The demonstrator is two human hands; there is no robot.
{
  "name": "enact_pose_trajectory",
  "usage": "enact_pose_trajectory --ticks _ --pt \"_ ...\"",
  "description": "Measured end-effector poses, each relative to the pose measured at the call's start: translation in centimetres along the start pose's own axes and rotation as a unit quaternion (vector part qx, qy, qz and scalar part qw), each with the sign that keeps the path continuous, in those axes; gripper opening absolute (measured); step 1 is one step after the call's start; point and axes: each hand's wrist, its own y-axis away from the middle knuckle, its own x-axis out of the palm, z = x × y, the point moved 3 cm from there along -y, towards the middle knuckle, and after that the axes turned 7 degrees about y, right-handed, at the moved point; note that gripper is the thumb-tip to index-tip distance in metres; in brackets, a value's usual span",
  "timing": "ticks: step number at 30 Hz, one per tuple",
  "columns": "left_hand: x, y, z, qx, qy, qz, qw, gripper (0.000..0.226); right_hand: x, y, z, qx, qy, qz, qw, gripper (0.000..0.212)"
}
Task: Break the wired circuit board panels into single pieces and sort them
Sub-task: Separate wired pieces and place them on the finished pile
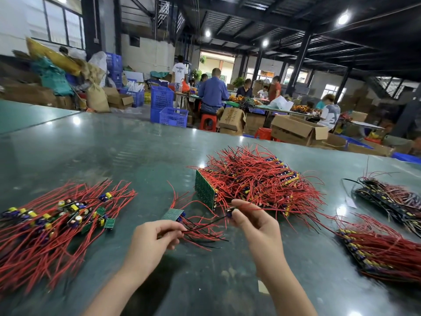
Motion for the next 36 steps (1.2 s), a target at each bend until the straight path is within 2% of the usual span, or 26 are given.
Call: enact_pose_trajectory --ticks 3,7,9,11,13,14,15,16,17,18,19,21,24,25,27,29,32,36 --pt "-0.2 -0.1 -0.6 0.017 0.022 0.039 0.999 0.029 -0.8 -0.6 -0.6 0.068 -0.075 -0.007 0.995 0.016" --pt "0.1 -0.1 -0.6 -0.017 0.139 0.091 0.986 0.028 -1.0 -0.7 -1.4 0.165 -0.226 -0.02 0.96 0.014" --pt "0.1 0.0 -0.5 -0.042 0.179 0.101 0.978 0.021 -1.0 -0.7 -1.6 0.19 -0.243 -0.015 0.951 0.013" --pt "0.0 -0.1 -0.2 -0.053 0.165 0.108 0.979 0.021 -1.1 -0.6 -1.6 0.183 -0.216 -0.017 0.959 0.012" --pt "-0.1 -0.1 0.4 -0.033 0.076 0.109 0.991 0.029 -1.0 -0.5 -1.3 0.148 -0.151 -0.018 0.977 0.013" --pt "-0.2 0.0 0.6 0.017 -0.023 0.099 0.995 0.028 -0.9 -0.4 -1.2 0.13 -0.111 -0.014 0.985 0.014" --pt "-0.1 0.3 0.3 0.092 -0.145 0.086 0.981 0.024 -0.6 -0.3 -1.0 0.114 -0.075 -0.006 0.991 0.014" --pt "0.2 0.8 -0.2 0.174 -0.262 0.068 0.947 0.032 -0.3 -0.2 -0.9 0.1 -0.047 0.003 0.994 0.015" --pt "0.7 1.3 -0.4 0.242 -0.335 0.054 0.909 0.044 0.1 0.0 -0.8 0.088 -0.028 0.012 0.996 0.016" --pt "1.2 1.9 -0.8 0.285 -0.36 0.042 0.887 0.051 0.5 0.2 -0.6 0.077 -0.014 0.019 0.997 0.016" --pt "1.6 2.2 -1.0 0.315 -0.355 0.034 0.88 0.054 1.0 0.5 -0.5 0.067 -0.007 0.022 0.997 0.017" --pt "2.6 2.6 -1.1 0.305 -0.291 0.04 0.906 0.056 2.0 1.1 -0.4 0.051 -0.015 0.029 0.998 0.018" --pt "3.1 2.5 -0.2 0.244 -0.177 0.028 0.953 0.066 3.4 2.0 0.0 0.005 -0.018 0.054 0.998 0.024" --pt "3.0 2.4 0.1 0.226 -0.158 0.02 0.961 0.061 3.6 2.2 0.2 -0.018 -0.008 0.059 0.998 0.027" --pt "2.7 2.4 -0.2 0.247 -0.163 0.022 0.955 0.038 3.5 2.2 0.7 -0.045 0.001 0.054 0.998 0.029" --pt "2.6 2.4 -0.8 0.273 -0.171 0.041 0.946 0.03 3.1 2.0 0.9 -0.045 -0.012 0.048 0.998 0.026" --pt "2.6 2.3 -1.1 0.297 -0.17 0.048 0.938 0.039 2.8 1.9 0.9 -0.029 -0.028 0.052 0.998 0.013" --pt "2.4 2.1 -0.7 0.282 -0.159 0.053 0.945 0.051 3.0 2.0 1.1 -0.039 -0.009 0.073 0.997 0.011"
